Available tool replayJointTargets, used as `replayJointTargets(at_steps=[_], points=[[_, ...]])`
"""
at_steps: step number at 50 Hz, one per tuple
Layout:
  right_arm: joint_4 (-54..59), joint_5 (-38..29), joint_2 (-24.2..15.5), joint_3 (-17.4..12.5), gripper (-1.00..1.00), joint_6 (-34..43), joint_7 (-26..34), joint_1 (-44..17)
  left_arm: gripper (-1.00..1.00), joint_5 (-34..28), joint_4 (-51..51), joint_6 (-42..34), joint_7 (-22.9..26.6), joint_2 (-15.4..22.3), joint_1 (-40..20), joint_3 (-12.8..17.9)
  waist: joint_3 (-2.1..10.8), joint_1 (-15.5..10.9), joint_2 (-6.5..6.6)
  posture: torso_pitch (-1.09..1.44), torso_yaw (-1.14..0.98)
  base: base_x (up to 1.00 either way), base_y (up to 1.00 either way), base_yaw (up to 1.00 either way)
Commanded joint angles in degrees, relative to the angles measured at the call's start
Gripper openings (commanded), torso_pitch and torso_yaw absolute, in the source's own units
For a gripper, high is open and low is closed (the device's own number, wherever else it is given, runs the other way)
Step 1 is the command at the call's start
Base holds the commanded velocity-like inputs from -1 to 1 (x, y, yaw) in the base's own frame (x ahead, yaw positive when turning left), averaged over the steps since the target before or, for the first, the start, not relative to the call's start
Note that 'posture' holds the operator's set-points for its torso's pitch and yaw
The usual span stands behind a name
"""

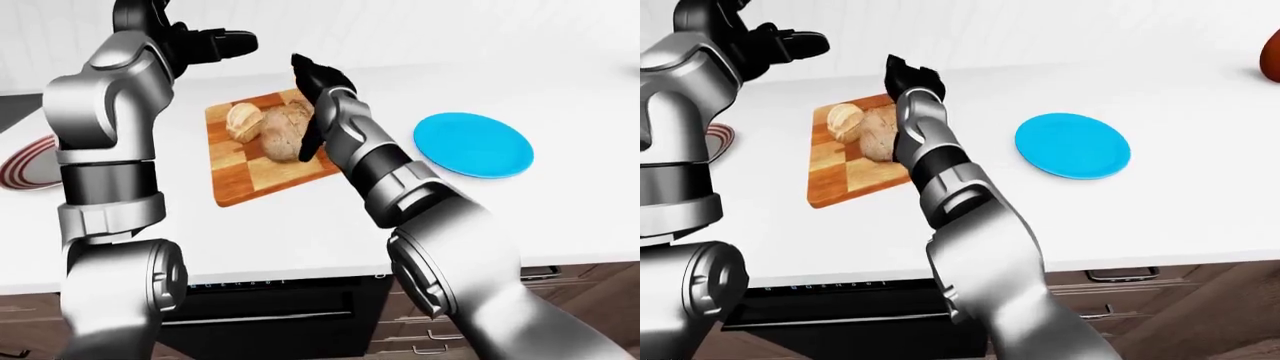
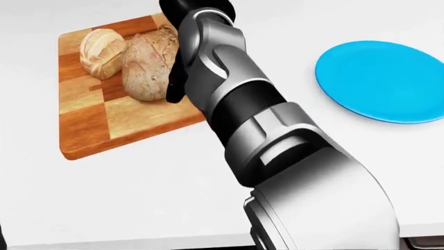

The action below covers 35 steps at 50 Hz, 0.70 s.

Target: Place all breads on the cutting board.

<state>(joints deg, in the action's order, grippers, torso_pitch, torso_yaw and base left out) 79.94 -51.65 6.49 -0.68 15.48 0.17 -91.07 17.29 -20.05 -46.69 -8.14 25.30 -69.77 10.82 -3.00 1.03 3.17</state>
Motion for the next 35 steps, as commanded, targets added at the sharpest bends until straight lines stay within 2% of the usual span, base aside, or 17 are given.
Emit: replayJointTargets(at_steps=[1, 7, 10, 17, 22, 26, 30, 35], points=[[-2.3, -0.2, -0.5, 0.1, 1.0, -0.8, -0.8, -2.5, 1.0, -0.1, 1.8, 1.7, -0.1, 0.8, -2.6, 0.5, 1.98, 0.0, 0.36, 0.0, 0.0, 0.0, 0.0, 0.0], [-2.5, 1.0, -0.9, -0.5, 1.0, -1.1, -1.1, -3.7, 1.0, -0.3, 1.5, 1.8, 0.1, 0.6, -2.9, 0.3, 1.94, 0.1, 0.31, 0.0, 0.0, 0.0, 0.0, 0.0], [-2.8, 3.6, -1.3, -2.0, 1.0, 0.1, 0.4, -5.2, 1.0, -0.7, 0.8, 1.9, 0.2, 0.7, -3.4, 0.1, 1.91, 0.0, 0.3, 0.0, 0.0, 0.0, 0.0, 0.0], [-4.0, 15.7, -3.0, -8.0, 1.0, 6.4, 3.8, -10.3, 1.0, -2.6, -4.6, 4.9, 0.9, -0.4, -5.5, -1.1, 1.8, 0.0, -0.01, 0.0, 0.0, 0.0, 0.0, 0.0], [-4.8, 22.5, -5.2, -8.3, 1.0, 8.9, 4.9, -13.2, 1.0, -3.6, -6.3, 5.8, 0.9, -1.7, -6.2, -1.4, 1.67, -0.1, -0.32, 0.0, 0.0, 0.0, 0.0, 0.0], [-6.4, 29.3, -7.1, -10.0, 1.0, 8.7, 2.9, -14.0, 1.0, -4.7, -8.7, 8.7, 1.3, -2.7, -7.3, -2.1, 1.57, -0.1, -0.58, 0.0, 0.0, 0.0, 0.0, 0.0], [-9.2, 34.2, -8.2, -9.1, 1.0, 8.1, 0.6, -12.1, 1.0, -5.4, -9.8, 10.1, 1.1, -4.1, -8.2, -2.4, 1.52, -0.3, -0.93, 0.0, 0.0, 0.0, 0.0, 0.0], [-17.1, 35.1, -11.8, -4.1, 1.0, 9.7, 1.6, -8.3, 1.0, -5.5, -8.1, 11.2, 0.1, -5.7, -7.4, -2.5, 1.6, -0.5, -1.44, 0.0, 0.0, 0.0, 0.0, 0.0]])
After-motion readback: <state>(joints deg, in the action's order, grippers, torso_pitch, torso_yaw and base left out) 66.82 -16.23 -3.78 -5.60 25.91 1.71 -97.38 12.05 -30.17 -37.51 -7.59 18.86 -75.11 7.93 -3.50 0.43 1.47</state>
